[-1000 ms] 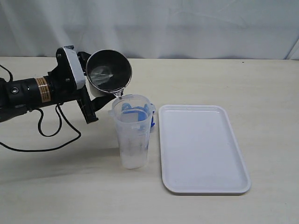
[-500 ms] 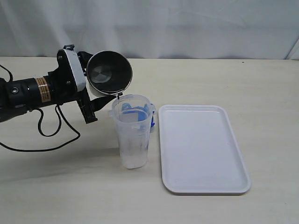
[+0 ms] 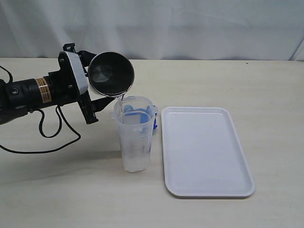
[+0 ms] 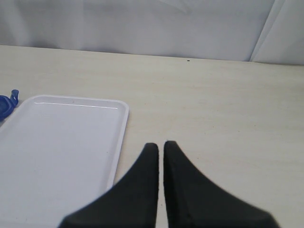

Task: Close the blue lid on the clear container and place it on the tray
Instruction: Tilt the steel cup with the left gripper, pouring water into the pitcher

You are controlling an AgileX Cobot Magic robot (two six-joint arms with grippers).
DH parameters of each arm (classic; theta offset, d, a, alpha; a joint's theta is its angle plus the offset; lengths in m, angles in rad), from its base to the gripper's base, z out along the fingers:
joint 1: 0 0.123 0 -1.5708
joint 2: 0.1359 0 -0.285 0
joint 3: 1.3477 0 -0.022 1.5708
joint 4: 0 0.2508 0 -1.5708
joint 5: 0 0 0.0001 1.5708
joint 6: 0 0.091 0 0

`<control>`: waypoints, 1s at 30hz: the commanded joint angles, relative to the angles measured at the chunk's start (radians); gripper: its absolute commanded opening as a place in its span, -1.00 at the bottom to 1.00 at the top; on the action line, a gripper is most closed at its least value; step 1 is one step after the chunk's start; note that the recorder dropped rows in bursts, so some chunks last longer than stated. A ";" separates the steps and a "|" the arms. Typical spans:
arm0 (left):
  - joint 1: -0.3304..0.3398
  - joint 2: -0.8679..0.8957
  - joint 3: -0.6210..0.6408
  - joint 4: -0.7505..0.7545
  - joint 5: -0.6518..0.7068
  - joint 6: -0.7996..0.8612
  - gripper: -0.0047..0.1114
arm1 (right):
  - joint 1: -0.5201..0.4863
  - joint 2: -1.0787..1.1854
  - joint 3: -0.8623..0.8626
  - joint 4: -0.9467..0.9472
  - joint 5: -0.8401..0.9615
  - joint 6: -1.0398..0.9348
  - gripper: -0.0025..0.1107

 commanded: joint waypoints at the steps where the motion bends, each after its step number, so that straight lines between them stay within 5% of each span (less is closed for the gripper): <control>1: -0.002 -0.024 -0.012 -0.044 -0.094 0.025 -0.92 | -0.007 -0.004 0.003 0.001 -0.003 -0.005 -0.88; 15: -0.002 -0.024 -0.012 -0.042 -0.092 0.037 -0.92 | -0.007 -0.004 0.003 0.001 -0.003 -0.005 -0.88; 30: -0.002 -0.024 -0.012 -0.034 -0.090 -0.172 -0.92 | -0.007 -0.004 0.003 0.001 -0.003 -0.005 -0.88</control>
